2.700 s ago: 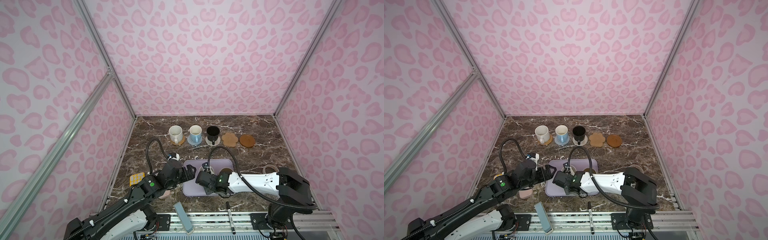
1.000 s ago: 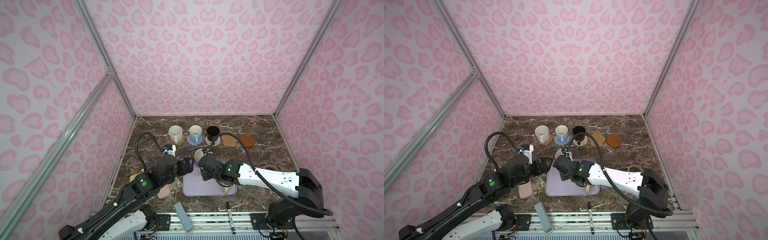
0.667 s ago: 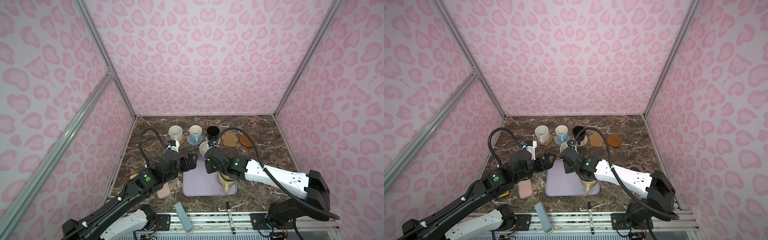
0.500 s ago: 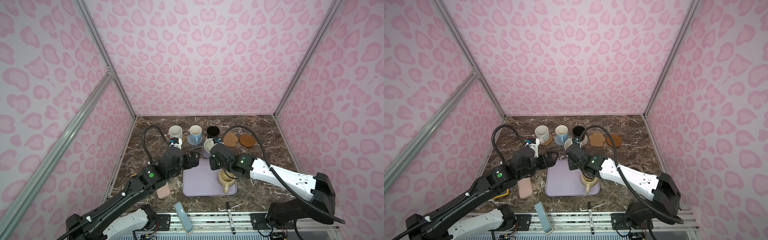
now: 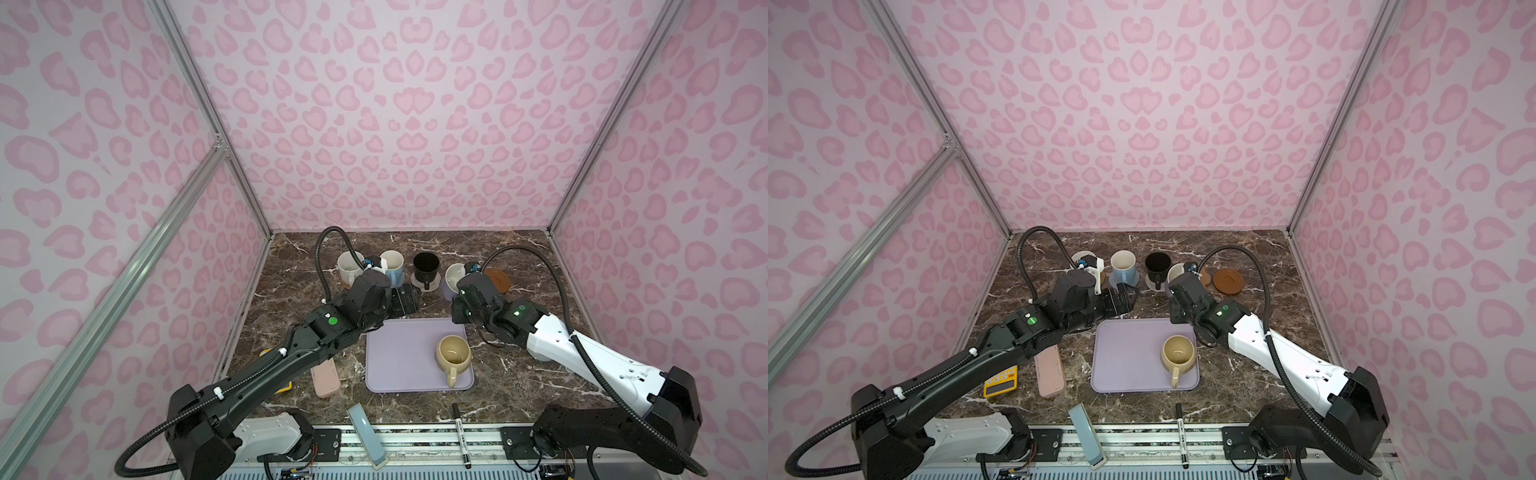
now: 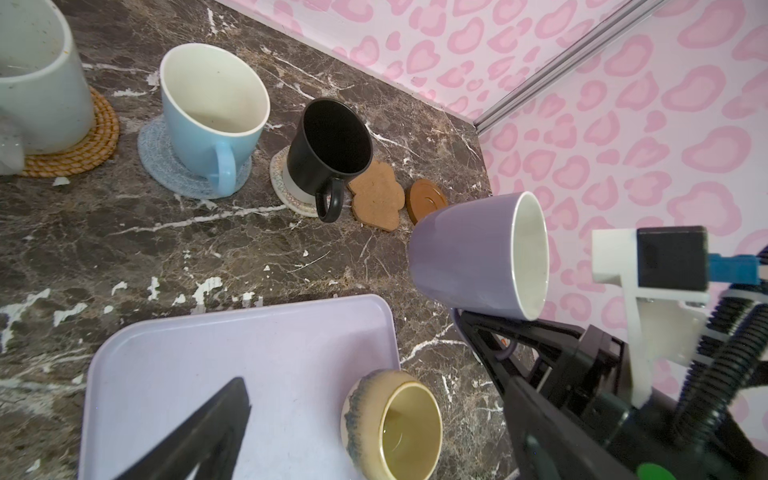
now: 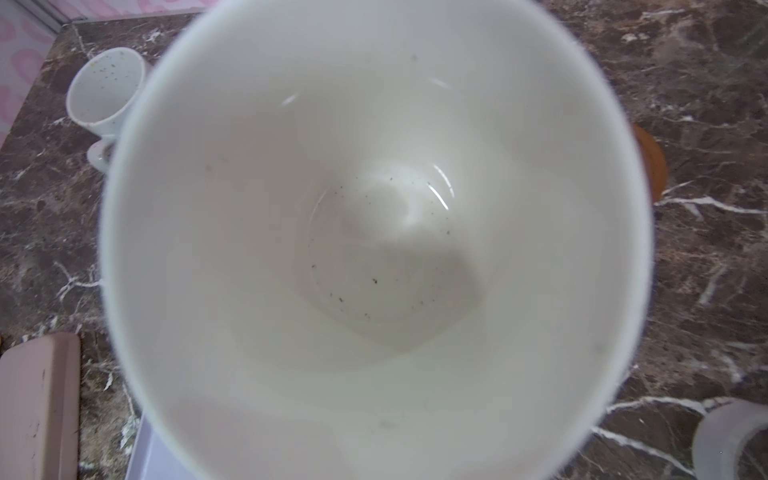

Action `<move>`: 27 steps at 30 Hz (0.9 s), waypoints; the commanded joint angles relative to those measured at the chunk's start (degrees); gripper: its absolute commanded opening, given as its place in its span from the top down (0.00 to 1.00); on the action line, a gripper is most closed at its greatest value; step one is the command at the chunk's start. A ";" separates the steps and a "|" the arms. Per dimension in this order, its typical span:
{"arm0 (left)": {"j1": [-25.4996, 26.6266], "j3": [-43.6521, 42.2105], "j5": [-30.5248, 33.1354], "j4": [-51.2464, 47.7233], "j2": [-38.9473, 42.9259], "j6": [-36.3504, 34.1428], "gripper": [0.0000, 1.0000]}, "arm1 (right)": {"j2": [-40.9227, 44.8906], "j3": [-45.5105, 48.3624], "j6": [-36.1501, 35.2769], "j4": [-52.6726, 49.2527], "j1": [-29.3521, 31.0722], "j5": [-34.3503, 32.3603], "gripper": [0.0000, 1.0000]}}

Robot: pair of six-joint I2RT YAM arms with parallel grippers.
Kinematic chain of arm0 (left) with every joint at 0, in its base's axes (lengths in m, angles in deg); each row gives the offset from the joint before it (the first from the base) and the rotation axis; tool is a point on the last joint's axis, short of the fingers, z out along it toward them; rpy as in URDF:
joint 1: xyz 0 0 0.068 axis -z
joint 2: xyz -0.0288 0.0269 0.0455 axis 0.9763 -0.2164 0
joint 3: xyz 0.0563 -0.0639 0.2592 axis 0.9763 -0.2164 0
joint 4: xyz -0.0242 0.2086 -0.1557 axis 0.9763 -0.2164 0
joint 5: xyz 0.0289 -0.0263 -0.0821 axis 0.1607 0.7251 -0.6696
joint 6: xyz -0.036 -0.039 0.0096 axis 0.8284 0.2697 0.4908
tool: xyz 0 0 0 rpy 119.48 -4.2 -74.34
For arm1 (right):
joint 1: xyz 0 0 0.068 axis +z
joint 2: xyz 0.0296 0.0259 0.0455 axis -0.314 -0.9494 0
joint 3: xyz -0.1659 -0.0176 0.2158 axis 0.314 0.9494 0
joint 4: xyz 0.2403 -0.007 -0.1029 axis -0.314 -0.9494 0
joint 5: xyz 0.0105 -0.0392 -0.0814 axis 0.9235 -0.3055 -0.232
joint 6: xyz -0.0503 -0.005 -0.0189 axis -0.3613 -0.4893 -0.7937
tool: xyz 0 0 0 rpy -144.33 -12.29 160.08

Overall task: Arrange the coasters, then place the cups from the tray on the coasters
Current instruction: 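Carry the lavender mug toward the cork paw coaster while the left arm advances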

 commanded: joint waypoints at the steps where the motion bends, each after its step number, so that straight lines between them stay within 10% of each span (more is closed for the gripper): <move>1: -0.05 3.17 0.06 2.61 -3.05 -1.07 0.03 | -0.64 0.31 -1.70 2.47 -2.29 1.15 1.00; 27: -2.21 20.12 -3.30 2.51 -24.71 -1.36 0.03 | -25.57 -11.78 -5.26 6.16 -17.94 9.70 1.00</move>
